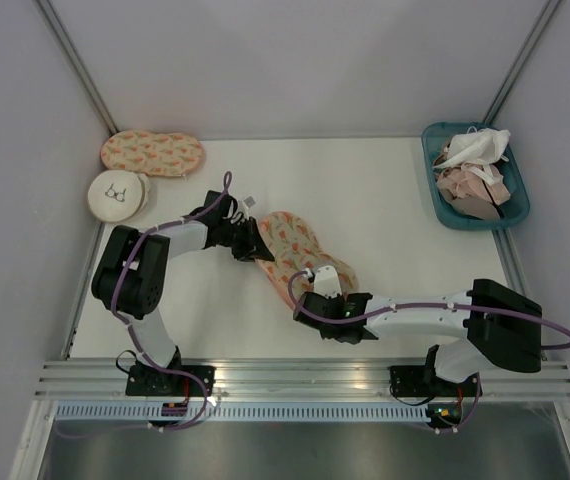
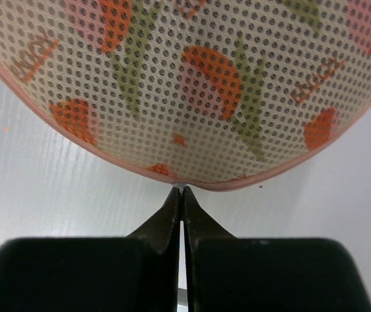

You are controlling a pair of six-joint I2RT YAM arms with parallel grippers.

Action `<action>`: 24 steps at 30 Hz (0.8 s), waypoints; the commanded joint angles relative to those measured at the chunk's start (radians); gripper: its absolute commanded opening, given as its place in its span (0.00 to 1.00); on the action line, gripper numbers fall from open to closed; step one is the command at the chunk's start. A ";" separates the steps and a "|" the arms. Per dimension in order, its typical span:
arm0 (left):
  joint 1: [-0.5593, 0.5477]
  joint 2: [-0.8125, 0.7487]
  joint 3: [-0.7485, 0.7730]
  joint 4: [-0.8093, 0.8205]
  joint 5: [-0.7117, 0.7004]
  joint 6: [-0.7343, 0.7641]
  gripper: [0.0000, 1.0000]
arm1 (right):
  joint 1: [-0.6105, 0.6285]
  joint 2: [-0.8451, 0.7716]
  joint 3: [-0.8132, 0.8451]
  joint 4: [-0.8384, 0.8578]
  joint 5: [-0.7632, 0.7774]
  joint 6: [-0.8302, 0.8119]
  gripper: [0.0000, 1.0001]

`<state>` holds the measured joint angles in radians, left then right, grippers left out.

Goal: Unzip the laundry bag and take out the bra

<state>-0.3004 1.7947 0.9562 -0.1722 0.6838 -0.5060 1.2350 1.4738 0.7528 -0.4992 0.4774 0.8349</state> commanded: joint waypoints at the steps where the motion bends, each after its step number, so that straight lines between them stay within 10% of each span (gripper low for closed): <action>1: 0.007 0.015 0.036 -0.052 -0.007 0.101 0.11 | 0.000 -0.033 0.008 -0.133 0.076 0.007 0.00; 17: -0.045 0.095 0.092 -0.096 0.167 0.167 0.15 | -0.072 0.014 0.069 -0.251 0.262 0.020 0.00; 24: -0.072 0.008 0.056 -0.098 0.088 0.126 0.82 | -0.101 0.034 0.083 -0.193 0.239 -0.023 0.01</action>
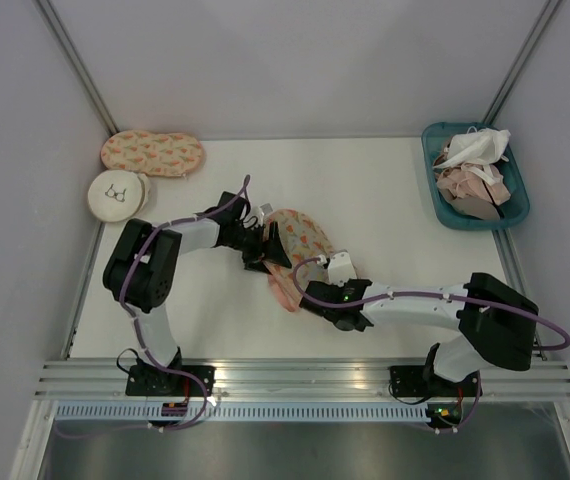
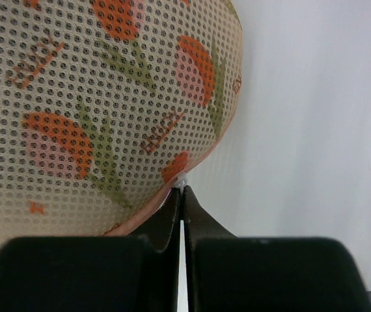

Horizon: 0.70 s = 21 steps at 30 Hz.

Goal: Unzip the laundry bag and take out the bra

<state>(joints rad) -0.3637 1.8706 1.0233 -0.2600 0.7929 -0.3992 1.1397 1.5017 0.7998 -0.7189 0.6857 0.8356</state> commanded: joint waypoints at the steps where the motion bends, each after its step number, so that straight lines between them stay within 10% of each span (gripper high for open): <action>1: -0.011 -0.086 -0.022 -0.013 -0.105 -0.010 0.84 | -0.006 0.003 0.036 0.038 0.025 -0.027 0.00; 10: -0.009 -0.633 -0.301 -0.073 -0.556 -0.213 0.89 | -0.005 -0.044 0.009 0.090 -0.049 -0.041 0.00; 21: -0.052 -1.008 -0.568 -0.087 -0.367 -0.447 0.89 | 0.034 -0.101 -0.062 0.749 -0.739 -0.217 0.01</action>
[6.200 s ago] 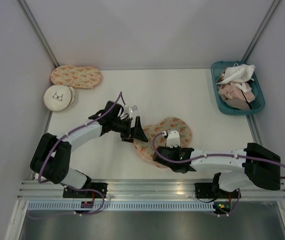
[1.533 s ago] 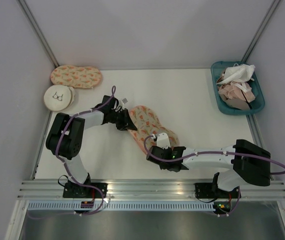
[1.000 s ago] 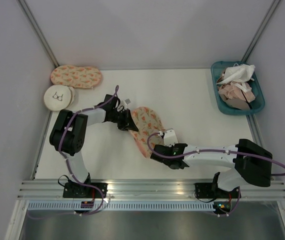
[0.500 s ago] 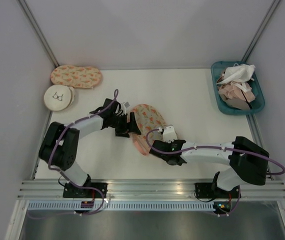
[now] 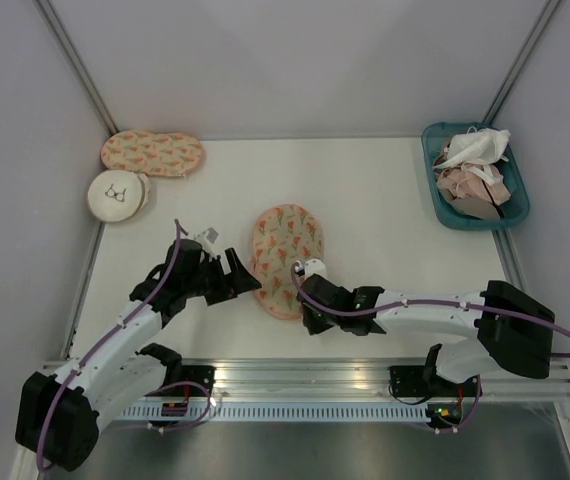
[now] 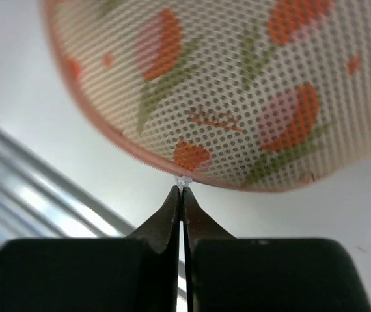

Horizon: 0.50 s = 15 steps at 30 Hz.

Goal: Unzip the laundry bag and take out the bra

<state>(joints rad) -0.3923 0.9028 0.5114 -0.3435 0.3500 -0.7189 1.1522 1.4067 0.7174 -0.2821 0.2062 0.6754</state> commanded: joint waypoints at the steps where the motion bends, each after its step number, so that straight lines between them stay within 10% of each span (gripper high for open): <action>1: -0.036 -0.054 -0.088 0.004 0.089 -0.169 0.89 | 0.026 0.006 0.031 0.328 -0.272 -0.062 0.00; 15: -0.135 -0.182 -0.249 0.142 -0.019 -0.484 0.90 | 0.032 0.159 0.085 0.494 -0.318 -0.025 0.00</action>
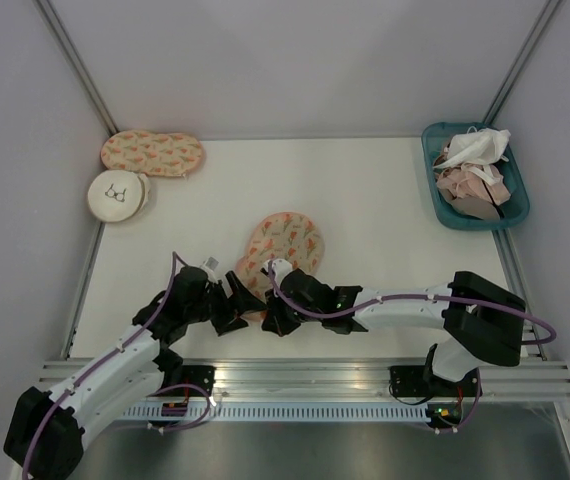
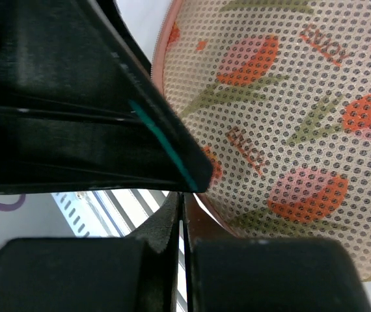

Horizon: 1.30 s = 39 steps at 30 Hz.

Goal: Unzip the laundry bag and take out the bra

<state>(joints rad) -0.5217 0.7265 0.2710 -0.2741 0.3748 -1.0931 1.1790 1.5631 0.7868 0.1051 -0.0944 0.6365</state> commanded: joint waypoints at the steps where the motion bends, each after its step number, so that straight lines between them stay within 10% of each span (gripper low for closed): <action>1: -0.006 0.007 -0.019 0.084 -0.057 -0.117 0.90 | 0.007 0.002 0.014 0.111 -0.013 0.018 0.00; 21: -0.008 0.220 0.002 0.312 -0.214 -0.159 0.74 | 0.027 -0.017 0.014 -0.010 0.053 0.029 0.01; 30: -0.008 0.281 0.025 0.358 -0.203 -0.139 0.08 | 0.033 -0.044 -0.001 -0.056 0.087 0.029 0.00; 39: 0.003 0.350 0.082 0.348 -0.208 -0.070 0.02 | 0.036 -0.023 0.034 -0.238 0.123 -0.003 0.00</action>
<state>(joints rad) -0.5297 1.0611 0.2920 0.0242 0.1864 -1.2209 1.2053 1.5494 0.7883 -0.0044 0.0093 0.6544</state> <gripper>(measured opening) 0.084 0.007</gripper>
